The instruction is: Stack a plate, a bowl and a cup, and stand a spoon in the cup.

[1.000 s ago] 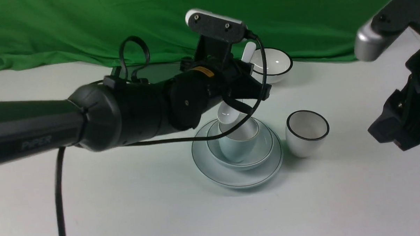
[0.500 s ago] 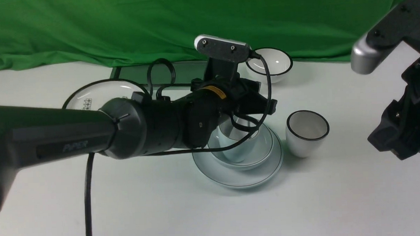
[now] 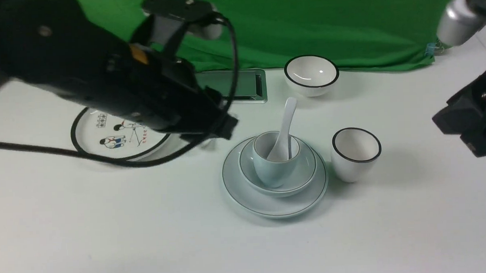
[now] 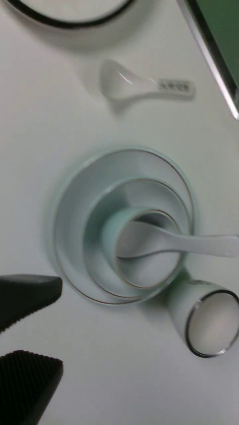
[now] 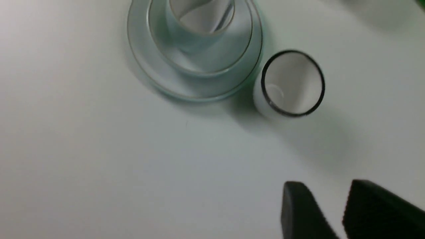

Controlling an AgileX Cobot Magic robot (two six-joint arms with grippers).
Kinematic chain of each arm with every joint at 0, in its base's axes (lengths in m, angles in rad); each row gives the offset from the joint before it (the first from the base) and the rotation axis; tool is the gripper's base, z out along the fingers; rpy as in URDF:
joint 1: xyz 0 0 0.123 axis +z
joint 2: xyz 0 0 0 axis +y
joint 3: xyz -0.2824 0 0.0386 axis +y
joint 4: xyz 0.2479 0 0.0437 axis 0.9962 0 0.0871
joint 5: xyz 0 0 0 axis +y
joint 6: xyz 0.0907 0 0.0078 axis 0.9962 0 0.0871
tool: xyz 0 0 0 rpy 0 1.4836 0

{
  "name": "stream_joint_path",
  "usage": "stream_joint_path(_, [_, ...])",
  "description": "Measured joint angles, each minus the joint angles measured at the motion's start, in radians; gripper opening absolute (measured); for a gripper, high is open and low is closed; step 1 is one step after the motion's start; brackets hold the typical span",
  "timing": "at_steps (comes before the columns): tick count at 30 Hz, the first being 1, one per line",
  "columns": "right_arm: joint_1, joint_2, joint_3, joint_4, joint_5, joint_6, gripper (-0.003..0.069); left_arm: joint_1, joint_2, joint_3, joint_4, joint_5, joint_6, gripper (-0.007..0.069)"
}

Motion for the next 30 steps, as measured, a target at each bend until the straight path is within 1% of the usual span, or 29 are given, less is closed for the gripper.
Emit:
stream_joint_path(1, [0.0, -0.003, 0.0, 0.0, -0.007, 0.004, 0.017, 0.013, -0.026, 0.007, 0.007, 0.013, -0.003, 0.0164])
stream_joint_path(2, [0.0, -0.011, 0.0, 0.0, -0.028, 0.021, 0.0093, 0.048, -0.098, 0.052, 0.025, 0.026, -0.007, 0.0116])
stream_joint_path(3, [0.0, -0.015, 0.0, 0.0, -0.034, 0.03, 0.0063, 0.062, -0.145, 0.077, 0.034, 0.026, -0.011, 0.0085])
stream_joint_path(6, [0.0, -0.04, 0.008, 0.002, -0.074, 0.051, 0.0013, 0.103, -0.275, 0.186, 0.068, 0.021, -0.022, 0.001])
stream_joint_path(7, [0.0, -0.055, 0.018, 0.005, -0.099, 0.055, 0.001, 0.116, -0.336, 0.228, 0.084, 0.005, -0.024, -0.0012])
stream_joint_path(9, [0.0, -0.098, 0.048, 0.017, -0.167, 0.06, 0.001, 0.127, -0.431, 0.318, 0.101, -0.047, -0.028, -0.0031])
stream_joint_path(11, [0.0, -0.15, 0.089, 0.036, -0.259, 0.063, 0.001, 0.128, -0.529, 0.398, 0.109, -0.126, -0.033, -0.0037])
stream_joint_path(12, [0.0, -0.156, 0.094, 0.041, -0.27, 0.065, 0.001, 0.128, -0.551, 0.407, 0.109, -0.134, -0.037, -0.0038])
stream_joint_path(14, [0.0, -0.246, 0.177, 0.068, -0.423, 0.068, 0.001, 0.13, -0.68, 0.511, 0.109, -0.209, -0.051, -0.0038])
stream_joint_path(15, [0.0, -0.283, 0.212, 0.075, -0.478, 0.068, 0.0011, 0.13, -0.734, 0.545, 0.108, -0.22, -0.053, -0.0038])
stream_joint_path(16, [0.0, -0.298, 0.227, 0.077, -0.498, 0.068, 0.0011, 0.13, -0.745, 0.552, 0.108, -0.222, -0.053, -0.0038])
stream_joint_path(17, [0.0, -0.349, 0.277, 0.083, -0.562, 0.068, 0.0013, 0.13, -0.828, 0.601, 0.108, -0.227, -0.065, -0.0037])
stream_joint_path(19, [0.0, -0.428, 0.35, 0.091, -0.628, 0.068, 0.0014, 0.13, -0.932, 0.659, 0.108, -0.227, -0.077, -0.0037])
stream_joint_path(20, [0.0, -0.428, 0.35, 0.091, -0.633, 0.068, 0.0014, 0.13, -0.932, 0.659, 0.108, -0.227, -0.077, -0.0037])
stream_joint_path(22, [0.0, -0.514, 0.413, 0.092, -0.675, 0.068, 0.0017, 0.13, -1.03, 0.71, 0.108, -0.222, -0.079, -0.0037])
stream_joint_path(26, [0.0, -0.643, 0.471, 0.096, -0.688, 0.03, 0.0023, 0.13, -1.148, 0.765, 0.108, -0.212, -0.081, -0.0037])
stream_joint_path(30, [0.0, -0.706, 0.476, 0.096, -0.678, 0.018, 0.0035, 0.13, -1.18, 0.784, 0.108, -0.207, -0.081, -0.0037])
